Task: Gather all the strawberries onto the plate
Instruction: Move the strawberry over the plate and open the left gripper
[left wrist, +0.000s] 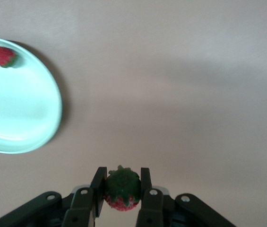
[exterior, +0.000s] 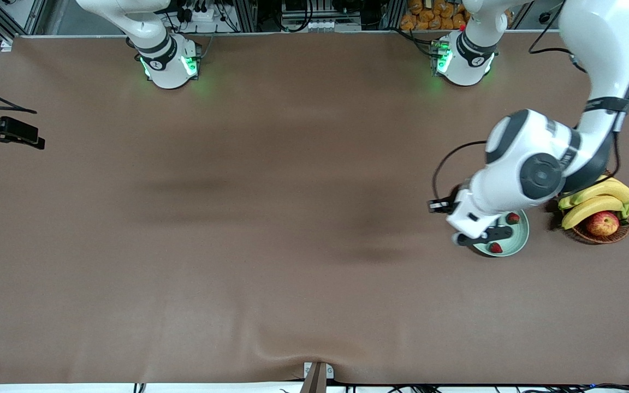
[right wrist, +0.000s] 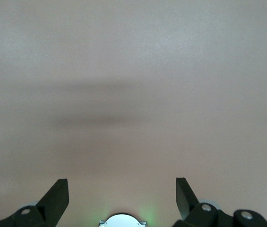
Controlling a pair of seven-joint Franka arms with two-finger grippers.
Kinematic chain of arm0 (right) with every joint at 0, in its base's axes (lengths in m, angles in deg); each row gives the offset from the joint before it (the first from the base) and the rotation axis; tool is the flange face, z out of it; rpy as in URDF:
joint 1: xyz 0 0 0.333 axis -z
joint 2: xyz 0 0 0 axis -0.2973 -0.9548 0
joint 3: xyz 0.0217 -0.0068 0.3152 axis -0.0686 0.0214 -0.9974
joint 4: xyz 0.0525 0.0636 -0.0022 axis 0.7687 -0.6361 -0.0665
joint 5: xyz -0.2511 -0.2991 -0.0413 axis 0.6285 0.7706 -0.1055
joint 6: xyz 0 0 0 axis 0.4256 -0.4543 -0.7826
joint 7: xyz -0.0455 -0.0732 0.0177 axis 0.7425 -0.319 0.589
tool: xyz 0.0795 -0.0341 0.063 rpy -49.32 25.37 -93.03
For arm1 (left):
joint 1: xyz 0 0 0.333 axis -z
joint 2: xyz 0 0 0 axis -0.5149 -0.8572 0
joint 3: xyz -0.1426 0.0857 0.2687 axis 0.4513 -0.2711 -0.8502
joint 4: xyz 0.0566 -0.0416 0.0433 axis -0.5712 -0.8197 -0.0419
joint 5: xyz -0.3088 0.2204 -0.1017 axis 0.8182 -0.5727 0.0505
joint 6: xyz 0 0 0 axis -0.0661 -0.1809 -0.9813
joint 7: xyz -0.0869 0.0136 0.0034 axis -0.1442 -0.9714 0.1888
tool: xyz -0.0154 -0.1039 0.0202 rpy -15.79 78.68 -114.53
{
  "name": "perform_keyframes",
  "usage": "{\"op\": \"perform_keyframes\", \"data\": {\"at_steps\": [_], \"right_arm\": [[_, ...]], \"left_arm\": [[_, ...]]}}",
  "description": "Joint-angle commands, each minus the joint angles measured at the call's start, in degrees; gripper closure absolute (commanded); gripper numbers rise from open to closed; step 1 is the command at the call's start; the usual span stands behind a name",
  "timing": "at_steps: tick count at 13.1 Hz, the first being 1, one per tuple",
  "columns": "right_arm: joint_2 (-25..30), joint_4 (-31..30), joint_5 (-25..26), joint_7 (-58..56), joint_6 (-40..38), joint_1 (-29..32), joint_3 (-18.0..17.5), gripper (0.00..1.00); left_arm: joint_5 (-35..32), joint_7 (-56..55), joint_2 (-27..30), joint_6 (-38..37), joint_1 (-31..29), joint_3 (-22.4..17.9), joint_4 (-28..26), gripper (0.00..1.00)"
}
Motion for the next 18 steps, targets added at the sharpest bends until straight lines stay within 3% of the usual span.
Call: {"op": "perform_keyframes", "data": {"at_steps": [1,3,6,8,9,10,11,15,18], "right_arm": [[-0.4,0.3,0.1,0.3,-0.5,0.0,0.1,0.0],[-0.5,0.3,0.1,0.4,-0.6,0.0,0.1,0.0],[-0.5,0.4,-0.6,0.5,-0.4,-0.2,0.1,0.0],[-0.6,0.6,-0.7,0.6,0.1,-0.2,0.1,0.0],[-0.6,0.6,-0.7,0.7,0.2,-0.2,0.1,0.0],[-0.6,0.5,-0.7,0.7,0.1,-0.1,0.1,0.0],[-0.6,0.5,-0.8,0.6,0.1,-0.1,0.1,0.0],[-0.6,0.5,-0.8,0.7,-0.1,-0.6,0.1,0.0],[-0.6,0.5,-0.8,0.7,-0.1,-0.6,0.1,0.0]], "left_arm": [[-5.2,8.0,2.7,1.5,-6.3,1.0,-7.1,1.0],[-10.7,11.0,1.2,6.4,-10.6,0.9,-10.9,1.0],[-15.1,12.1,-3.0,20.5,-15.3,0.6,-17.8,1.0],[-21.2,12.1,-5.9,22.1,-17.2,0.4,-17.8,0.96],[-21.7,12.1,-6.2,22.1,-17.8,0.5,-17.6,0.68],[-21.7,12.1,-5.8,22.0,-17.8,0.5,-17.4,0.3],[-21.6,12.2,-5.3,21.8,-17.8,0.7,-17.1,0.0],[-17.8,11.5,1.3,17.5,-18.5,5.0,-14.7,0.0],[-11.2,11.2,4.4,1.6,-18.5,10.2,-5.4,0.0]]}}
